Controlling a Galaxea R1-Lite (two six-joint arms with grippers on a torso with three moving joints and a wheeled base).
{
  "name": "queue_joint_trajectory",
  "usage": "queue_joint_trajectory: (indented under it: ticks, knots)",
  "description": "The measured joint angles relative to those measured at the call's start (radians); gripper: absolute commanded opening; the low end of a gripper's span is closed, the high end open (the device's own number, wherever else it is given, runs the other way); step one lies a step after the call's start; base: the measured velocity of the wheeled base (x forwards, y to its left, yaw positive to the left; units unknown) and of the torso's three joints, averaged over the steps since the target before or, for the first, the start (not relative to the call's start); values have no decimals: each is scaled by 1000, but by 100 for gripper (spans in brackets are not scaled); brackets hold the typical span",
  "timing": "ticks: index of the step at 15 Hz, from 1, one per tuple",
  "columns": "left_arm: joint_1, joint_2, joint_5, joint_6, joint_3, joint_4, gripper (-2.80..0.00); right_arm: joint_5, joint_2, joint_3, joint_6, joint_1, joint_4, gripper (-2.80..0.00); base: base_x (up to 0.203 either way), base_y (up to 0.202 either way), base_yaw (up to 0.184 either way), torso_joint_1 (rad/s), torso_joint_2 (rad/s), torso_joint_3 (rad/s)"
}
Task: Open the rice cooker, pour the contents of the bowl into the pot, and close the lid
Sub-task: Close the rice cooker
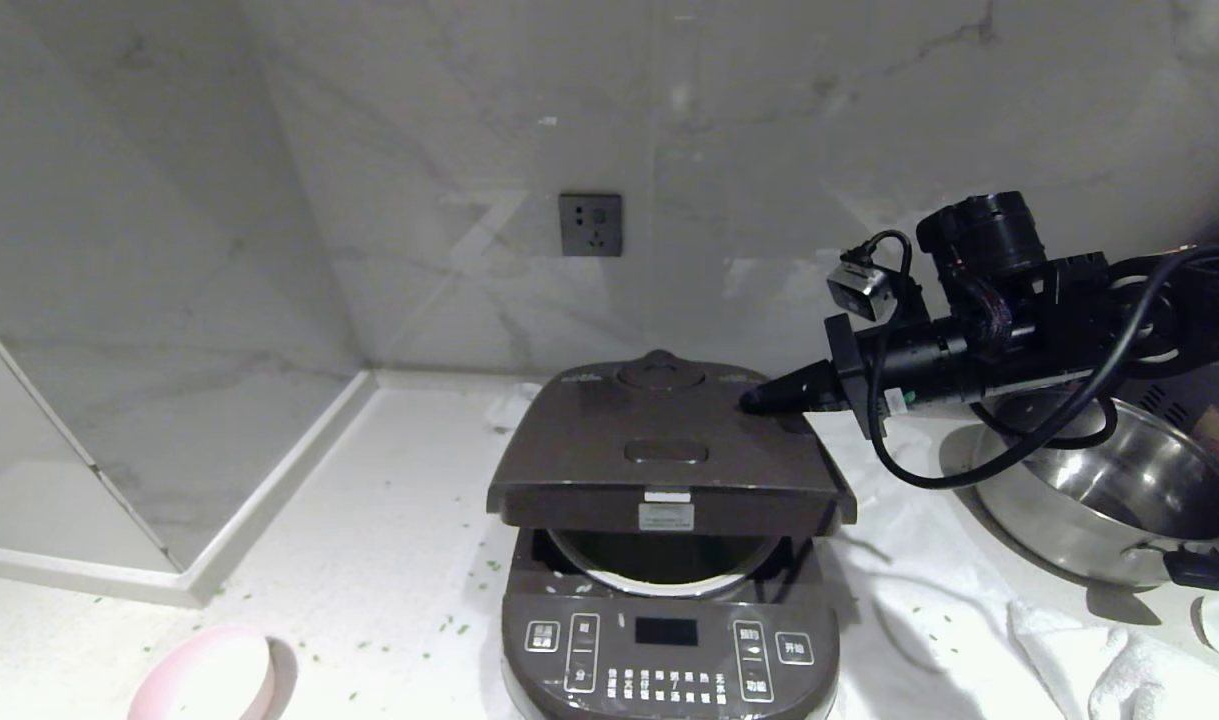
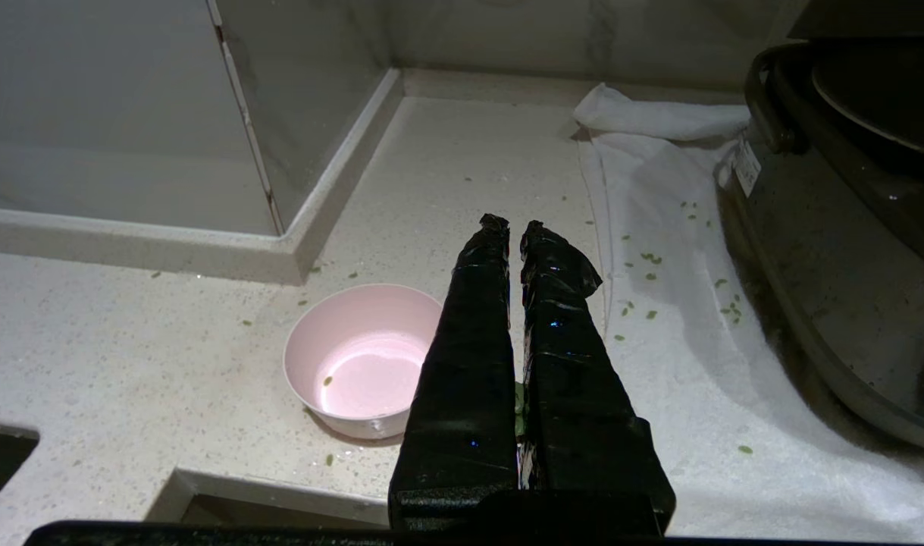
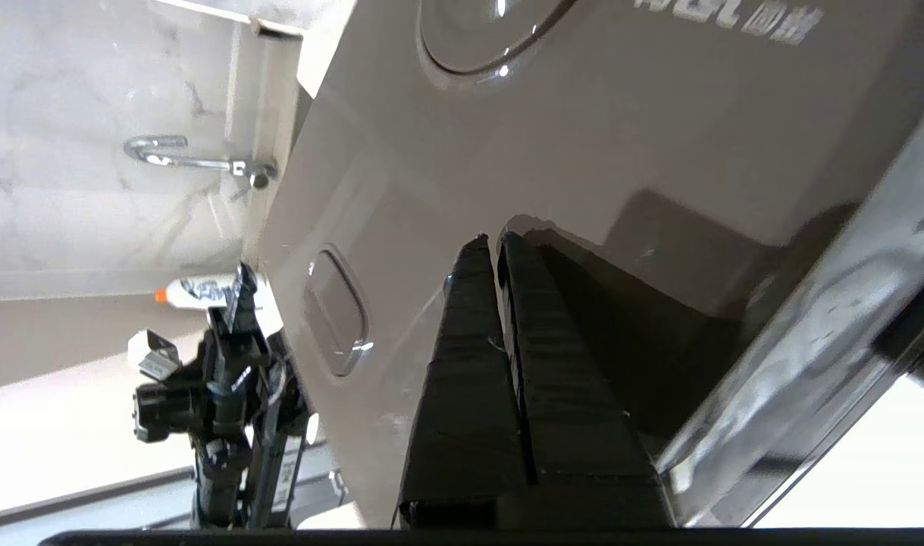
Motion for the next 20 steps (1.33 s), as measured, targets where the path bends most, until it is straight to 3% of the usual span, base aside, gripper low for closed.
queue_joint_trajectory:
  ticks: [2,5,9,17,20]
  knots:
    - [0,0,0,0,0,0,-280,-25,2,23,-1,11,3,-280,0,0,0,0,0,0]
    - [0,0,0,0,0,0,-280,-138,17,52,-19,41,4,-280,0,0,0,0,0,0]
    - [0,0,0,0,0,0,-280,-166,25,63,-22,70,34,-280,0,0,0,0,0,0]
    - [0,0,0,0,0,0,-280,-399,29,110,-64,177,35,-280,0,0,0,0,0,0]
    - [0,0,0,0,0,0,-280,-419,31,125,-63,196,34,-280,0,0,0,0,0,0]
